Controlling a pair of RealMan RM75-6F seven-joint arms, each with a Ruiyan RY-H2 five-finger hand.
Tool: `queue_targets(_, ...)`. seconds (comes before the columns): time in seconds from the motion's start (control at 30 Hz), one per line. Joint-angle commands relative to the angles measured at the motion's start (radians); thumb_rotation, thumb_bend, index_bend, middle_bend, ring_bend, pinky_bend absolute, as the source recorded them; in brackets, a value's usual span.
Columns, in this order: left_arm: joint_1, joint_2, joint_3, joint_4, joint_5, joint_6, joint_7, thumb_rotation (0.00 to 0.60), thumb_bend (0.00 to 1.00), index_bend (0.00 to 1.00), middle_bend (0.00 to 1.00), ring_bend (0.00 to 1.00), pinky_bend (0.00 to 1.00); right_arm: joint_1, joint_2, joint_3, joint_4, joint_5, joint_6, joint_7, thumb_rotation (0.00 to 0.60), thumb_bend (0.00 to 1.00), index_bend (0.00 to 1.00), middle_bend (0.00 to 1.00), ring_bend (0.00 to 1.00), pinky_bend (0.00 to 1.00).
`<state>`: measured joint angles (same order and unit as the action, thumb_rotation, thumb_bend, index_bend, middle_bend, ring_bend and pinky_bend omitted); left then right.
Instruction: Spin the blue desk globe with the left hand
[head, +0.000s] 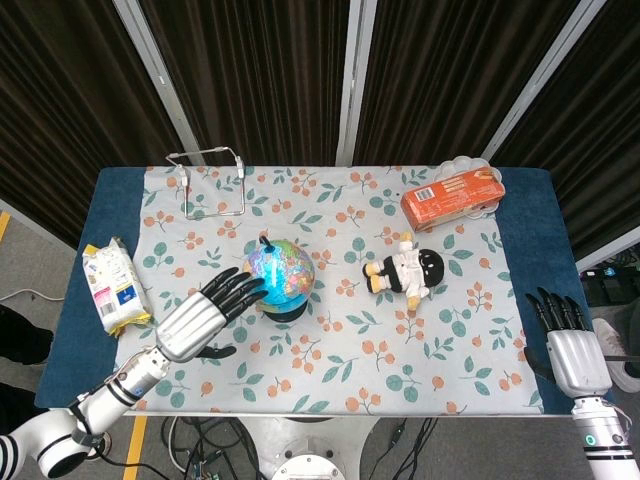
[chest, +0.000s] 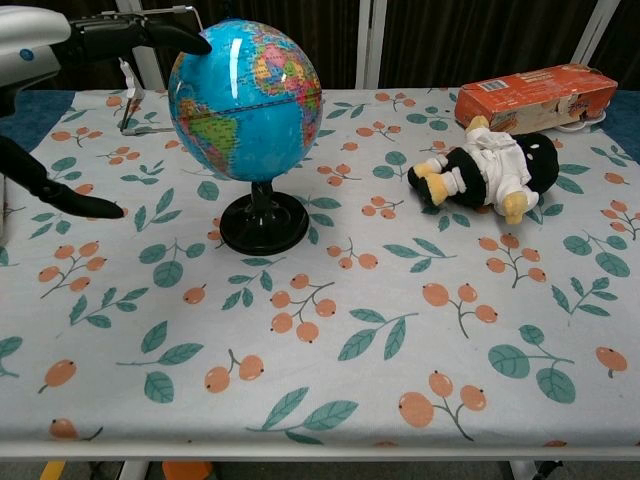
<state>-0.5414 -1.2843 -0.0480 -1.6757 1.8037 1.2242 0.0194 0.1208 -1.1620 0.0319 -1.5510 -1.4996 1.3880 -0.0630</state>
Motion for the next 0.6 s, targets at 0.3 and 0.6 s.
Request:
queue_targets(0.3, -0.013, -0.007, 0.012, 0.005, -0.019, -0.004, -0.017, 0.6, 0.09, 0.07, 0.03, 0.0, 0.0, 0.0, -0.001, -0.001, 0.0, -0.001, 0.001, 0.001, 0.6, 0.26, 0.0, 0.0, 0.0, 0.0)
queue_targets(0.6, -0.002, -0.007, 0.027, 0.034, -0.054, 0.002, -0.021, 0.6, 0.09, 0.07, 0.04, 0.0, 0.0, -0.001, -0.003, 0.0, 0.004, 0.004, 0.002, 0.002, 0.6, 0.26, 0.0, 0.0, 0.0, 0.0)
